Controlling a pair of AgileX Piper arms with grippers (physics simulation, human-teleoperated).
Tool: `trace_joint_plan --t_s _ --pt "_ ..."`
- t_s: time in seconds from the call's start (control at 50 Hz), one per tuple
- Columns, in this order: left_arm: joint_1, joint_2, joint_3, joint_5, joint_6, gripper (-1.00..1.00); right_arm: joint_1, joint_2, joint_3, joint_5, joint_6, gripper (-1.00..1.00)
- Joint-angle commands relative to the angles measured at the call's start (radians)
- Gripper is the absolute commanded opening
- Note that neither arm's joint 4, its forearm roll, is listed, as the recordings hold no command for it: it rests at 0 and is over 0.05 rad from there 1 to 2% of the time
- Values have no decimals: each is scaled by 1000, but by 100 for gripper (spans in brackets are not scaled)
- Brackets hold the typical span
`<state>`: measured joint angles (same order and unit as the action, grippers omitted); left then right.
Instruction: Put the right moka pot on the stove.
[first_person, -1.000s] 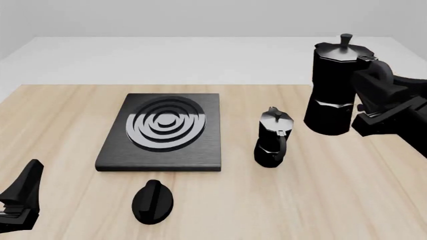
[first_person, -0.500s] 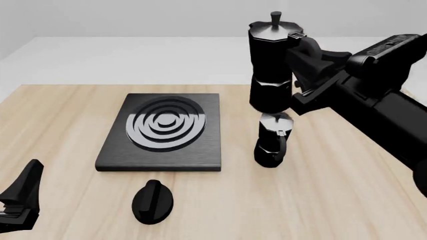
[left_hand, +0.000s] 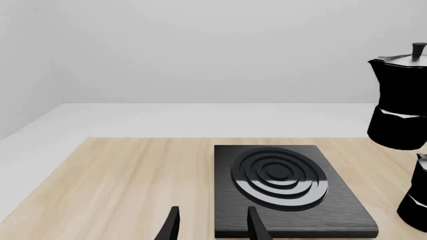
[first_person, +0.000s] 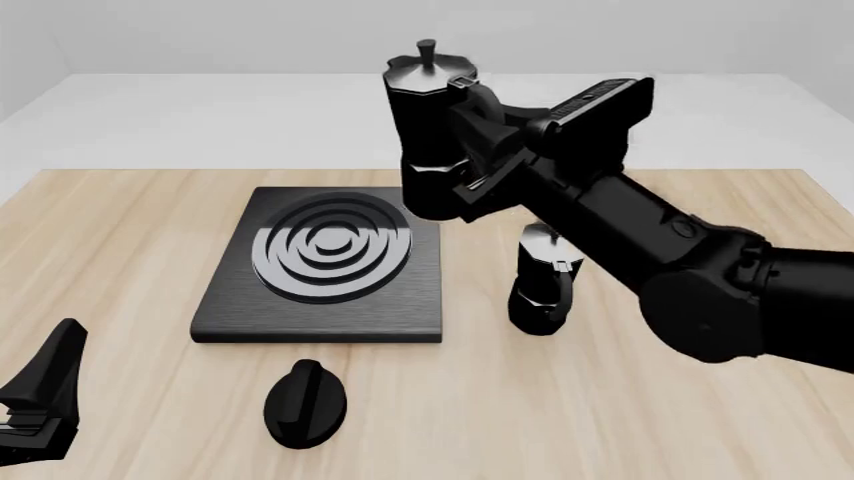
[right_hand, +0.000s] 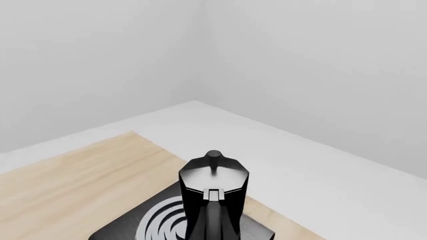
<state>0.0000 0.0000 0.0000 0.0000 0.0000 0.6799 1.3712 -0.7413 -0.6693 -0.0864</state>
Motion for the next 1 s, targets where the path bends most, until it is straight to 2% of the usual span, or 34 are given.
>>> trace_joint_plan --t_s 0.02,0.16,0.2,0.38,0.64,1.0 --pt "0 0 0 0 0 100 49 161 -92 -122 2 -100" --pt "0 0 0 0 0 100 64 219 -114 -154 8 -100" --pt "0 0 0 0 0 100 90 289 -138 -203 -6 -100" --pt "0 0 0 0 0 100 116 381 -202 -239 -7 -100" --pt "0 0 0 0 0 100 130 484 -278 -255 -18 -100" --pt "0 0 0 0 0 100 122 595 -374 -274 -5 -100"
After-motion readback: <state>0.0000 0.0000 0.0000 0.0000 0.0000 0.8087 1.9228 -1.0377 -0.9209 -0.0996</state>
